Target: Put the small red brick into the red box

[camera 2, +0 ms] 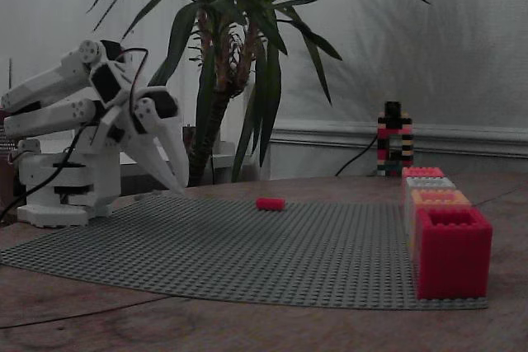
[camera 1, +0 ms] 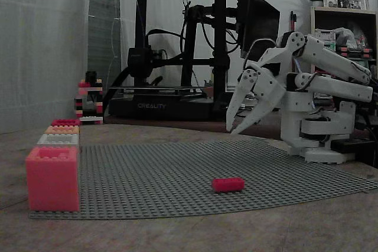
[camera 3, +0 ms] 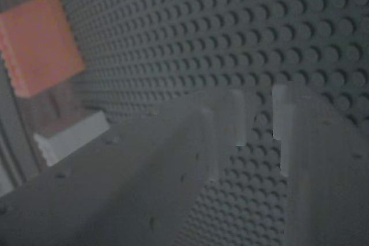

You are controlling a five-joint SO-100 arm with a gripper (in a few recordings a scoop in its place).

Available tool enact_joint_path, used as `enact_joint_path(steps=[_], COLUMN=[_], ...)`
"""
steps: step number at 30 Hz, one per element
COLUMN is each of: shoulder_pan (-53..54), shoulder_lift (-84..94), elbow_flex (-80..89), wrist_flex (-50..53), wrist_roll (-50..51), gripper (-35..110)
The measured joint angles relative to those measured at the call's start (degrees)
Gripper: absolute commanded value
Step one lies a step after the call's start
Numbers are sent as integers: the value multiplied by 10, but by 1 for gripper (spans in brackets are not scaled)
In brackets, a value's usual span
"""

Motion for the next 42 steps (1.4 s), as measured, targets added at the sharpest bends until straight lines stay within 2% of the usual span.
enact_joint_path(steps=[37, 42], shoulder_pan=[-10, -26], shoulder_lift=[0, -54], elbow_flex=[15, -70], wrist_flex=[-9, -1], wrist_roll=[-1, 33], gripper=[0, 0])
